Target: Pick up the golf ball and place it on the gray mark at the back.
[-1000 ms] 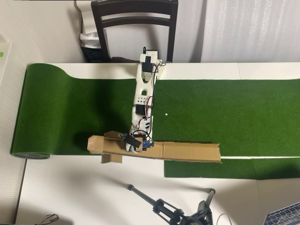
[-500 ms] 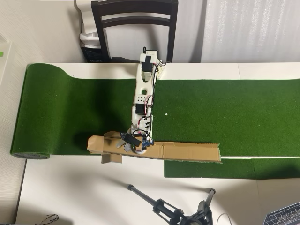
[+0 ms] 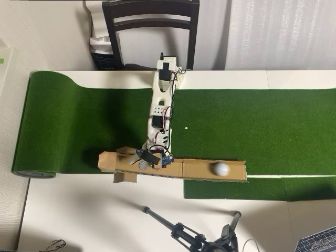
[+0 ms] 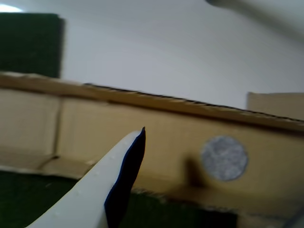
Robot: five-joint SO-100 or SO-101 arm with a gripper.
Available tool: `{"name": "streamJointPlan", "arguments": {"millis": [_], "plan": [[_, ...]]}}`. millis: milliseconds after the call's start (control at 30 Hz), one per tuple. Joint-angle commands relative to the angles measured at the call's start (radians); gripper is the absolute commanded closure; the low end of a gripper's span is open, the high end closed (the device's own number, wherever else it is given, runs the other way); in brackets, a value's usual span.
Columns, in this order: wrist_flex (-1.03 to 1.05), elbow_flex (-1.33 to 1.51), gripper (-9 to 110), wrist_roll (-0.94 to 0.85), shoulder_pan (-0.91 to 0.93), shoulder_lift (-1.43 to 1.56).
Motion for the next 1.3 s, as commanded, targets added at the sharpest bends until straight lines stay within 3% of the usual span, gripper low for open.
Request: {"name": "streamJointPlan", "arguments": {"millis": [0,300,1000,1267], "plan": [[0.060,-0.098,39,0.006,-0.025,0.281],[0.150,-0.097,39,0.002,-0.020,0.506],[0.635,-0.081,39,0.003,-0.020,1.043],[0.640,0.098,39,0.005,-0.028,1.241]]}}
